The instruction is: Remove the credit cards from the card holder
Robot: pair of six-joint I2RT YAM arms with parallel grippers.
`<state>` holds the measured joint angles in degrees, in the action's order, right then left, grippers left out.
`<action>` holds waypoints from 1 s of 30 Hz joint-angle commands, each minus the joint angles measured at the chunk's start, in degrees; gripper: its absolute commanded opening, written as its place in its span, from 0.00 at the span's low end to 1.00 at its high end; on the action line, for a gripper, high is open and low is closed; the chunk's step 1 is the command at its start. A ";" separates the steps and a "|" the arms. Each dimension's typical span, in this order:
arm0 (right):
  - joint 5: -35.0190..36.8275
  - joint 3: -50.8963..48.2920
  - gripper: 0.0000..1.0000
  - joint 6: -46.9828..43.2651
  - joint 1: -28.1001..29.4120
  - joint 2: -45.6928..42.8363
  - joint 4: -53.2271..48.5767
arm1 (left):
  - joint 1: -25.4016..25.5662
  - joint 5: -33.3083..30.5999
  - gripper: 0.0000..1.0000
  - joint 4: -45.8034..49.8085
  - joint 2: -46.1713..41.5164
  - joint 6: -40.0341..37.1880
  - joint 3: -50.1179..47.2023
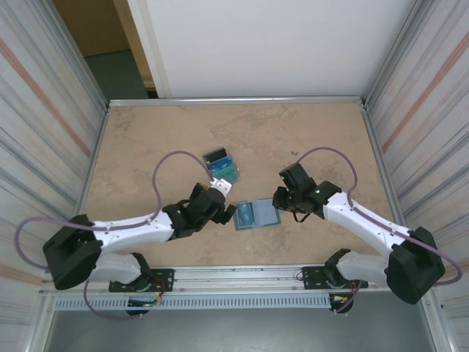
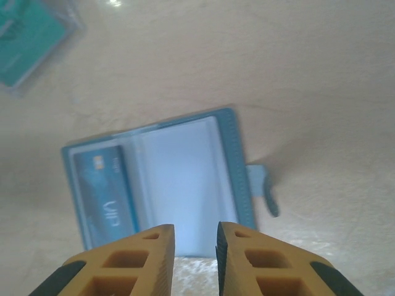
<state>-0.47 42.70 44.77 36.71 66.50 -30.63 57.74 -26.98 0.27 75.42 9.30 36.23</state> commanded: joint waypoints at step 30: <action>-15.40 0.06 0.17 0.00 3.11 17.00 16.87 | 0.90 2.94 0.99 -2.96 15.53 9.44 2.97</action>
<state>-13.52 41.25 44.77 39.42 82.46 -15.68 58.26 -23.57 -4.29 90.28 17.08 37.69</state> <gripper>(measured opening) 0.170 0.989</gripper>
